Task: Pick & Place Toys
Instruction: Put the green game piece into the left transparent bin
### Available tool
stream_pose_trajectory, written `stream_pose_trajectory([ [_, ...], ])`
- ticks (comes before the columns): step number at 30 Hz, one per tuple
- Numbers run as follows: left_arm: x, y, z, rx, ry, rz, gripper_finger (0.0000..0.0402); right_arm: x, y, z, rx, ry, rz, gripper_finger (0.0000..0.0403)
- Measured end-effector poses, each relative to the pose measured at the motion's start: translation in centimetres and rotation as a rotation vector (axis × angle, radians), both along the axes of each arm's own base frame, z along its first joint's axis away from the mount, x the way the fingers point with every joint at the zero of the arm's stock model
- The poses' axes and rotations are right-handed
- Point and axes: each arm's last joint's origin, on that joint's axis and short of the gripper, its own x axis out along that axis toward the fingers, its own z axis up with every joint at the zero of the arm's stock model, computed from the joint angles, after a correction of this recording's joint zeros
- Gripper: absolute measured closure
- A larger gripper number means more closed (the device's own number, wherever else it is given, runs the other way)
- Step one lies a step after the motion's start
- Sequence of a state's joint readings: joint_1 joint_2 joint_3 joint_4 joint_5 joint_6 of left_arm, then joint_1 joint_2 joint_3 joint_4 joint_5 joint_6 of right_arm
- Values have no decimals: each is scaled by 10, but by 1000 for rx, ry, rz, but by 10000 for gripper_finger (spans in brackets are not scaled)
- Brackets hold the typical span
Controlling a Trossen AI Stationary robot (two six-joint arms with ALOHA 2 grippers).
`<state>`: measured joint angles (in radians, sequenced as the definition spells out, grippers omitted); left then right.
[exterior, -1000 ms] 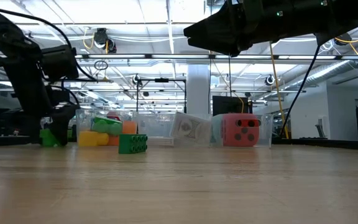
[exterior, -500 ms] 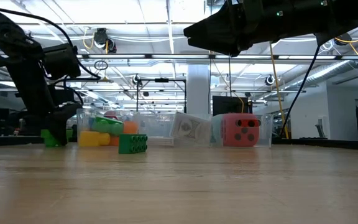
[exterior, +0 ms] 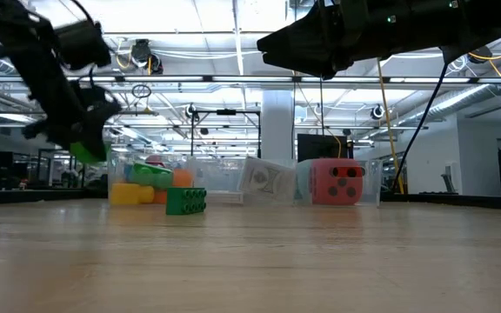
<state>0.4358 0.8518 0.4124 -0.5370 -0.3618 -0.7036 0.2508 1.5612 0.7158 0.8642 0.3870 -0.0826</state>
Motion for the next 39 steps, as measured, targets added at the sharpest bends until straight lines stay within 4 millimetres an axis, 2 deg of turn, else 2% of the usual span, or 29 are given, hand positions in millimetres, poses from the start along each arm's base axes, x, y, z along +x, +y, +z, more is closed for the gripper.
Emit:
stream_pose_trajectory([
  [4,8,0,28,77,-145,-17,263,0,0,0,0,0,0,195],
  [8,27,-3,40,127,-346,-134,263,0,0,0,0,0,0,195],
  [11,44,-5,35,132,-386,-195,263,0,0,0,0,0,0,195],
  [16,65,-6,14,114,-311,-257,263,0,0,0,0,0,0,195],
  [20,74,-5,1,120,-238,-324,263,0,0,0,0,0,0,195],
  [22,75,-5,1,135,-232,-350,237,0,0,0,0,0,0,195],
  [27,74,-5,13,213,-204,-430,93,0,0,0,-8,1,0,195],
  [30,71,-6,26,260,-236,-447,27,0,0,0,-8,2,0,195],
  [33,67,-8,40,268,-295,-450,15,0,0,0,-8,1,0,195],
  [36,66,-18,51,208,-417,-516,39,0,0,0,-8,2,0,195],
  [39,73,-38,58,134,-510,-623,60,0,0,0,-8,2,0,195],
])
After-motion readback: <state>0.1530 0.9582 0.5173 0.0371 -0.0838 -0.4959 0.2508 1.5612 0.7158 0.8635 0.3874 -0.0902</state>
